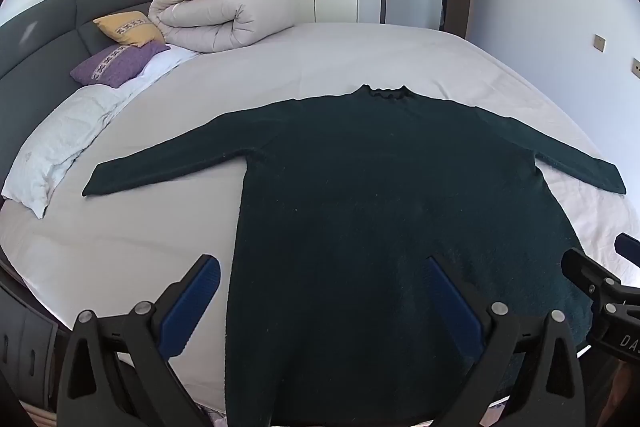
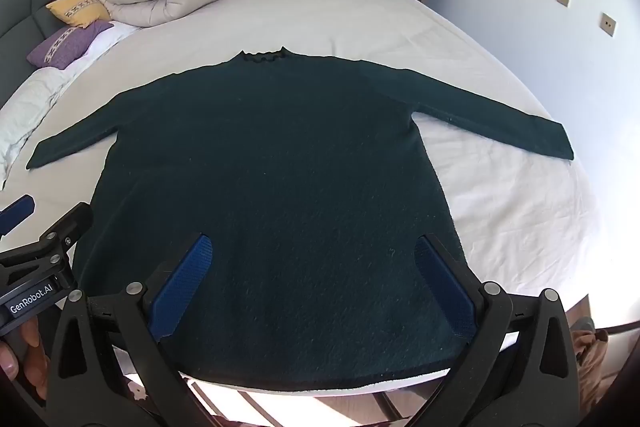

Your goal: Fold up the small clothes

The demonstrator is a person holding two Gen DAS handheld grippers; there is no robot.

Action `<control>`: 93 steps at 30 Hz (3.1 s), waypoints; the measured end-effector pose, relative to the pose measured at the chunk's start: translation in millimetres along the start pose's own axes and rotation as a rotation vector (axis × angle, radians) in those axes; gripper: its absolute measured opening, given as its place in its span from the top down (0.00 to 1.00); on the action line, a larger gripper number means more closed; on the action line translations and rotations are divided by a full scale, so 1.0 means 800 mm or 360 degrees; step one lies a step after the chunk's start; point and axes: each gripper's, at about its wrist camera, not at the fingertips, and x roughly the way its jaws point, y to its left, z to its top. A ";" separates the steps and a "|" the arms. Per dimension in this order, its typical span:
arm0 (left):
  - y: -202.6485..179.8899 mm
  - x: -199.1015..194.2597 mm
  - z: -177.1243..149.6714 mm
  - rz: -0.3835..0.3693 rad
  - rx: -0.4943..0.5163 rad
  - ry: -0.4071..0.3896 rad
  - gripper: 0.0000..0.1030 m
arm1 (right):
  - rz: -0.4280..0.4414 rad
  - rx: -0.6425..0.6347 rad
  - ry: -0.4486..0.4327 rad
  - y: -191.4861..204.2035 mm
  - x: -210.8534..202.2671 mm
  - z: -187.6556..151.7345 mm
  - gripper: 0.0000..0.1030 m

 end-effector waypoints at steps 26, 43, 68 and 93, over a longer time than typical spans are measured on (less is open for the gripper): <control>0.009 0.006 -0.007 -0.0011 -0.0013 0.0018 0.00 | -0.0003 -0.0008 0.0015 0.005 0.007 -0.013 0.00; 0.011 0.011 -0.006 -0.0021 -0.0020 0.0027 0.00 | -0.0010 -0.0021 0.0030 0.011 0.013 -0.015 0.00; 0.022 0.018 -0.010 -0.0064 -0.0044 0.0048 0.00 | -0.0014 -0.0033 0.0048 0.018 0.017 -0.022 0.00; 0.154 0.056 0.019 -0.0288 -0.0437 -0.0001 0.00 | 0.0110 -0.0047 0.0105 0.027 0.051 0.013 0.00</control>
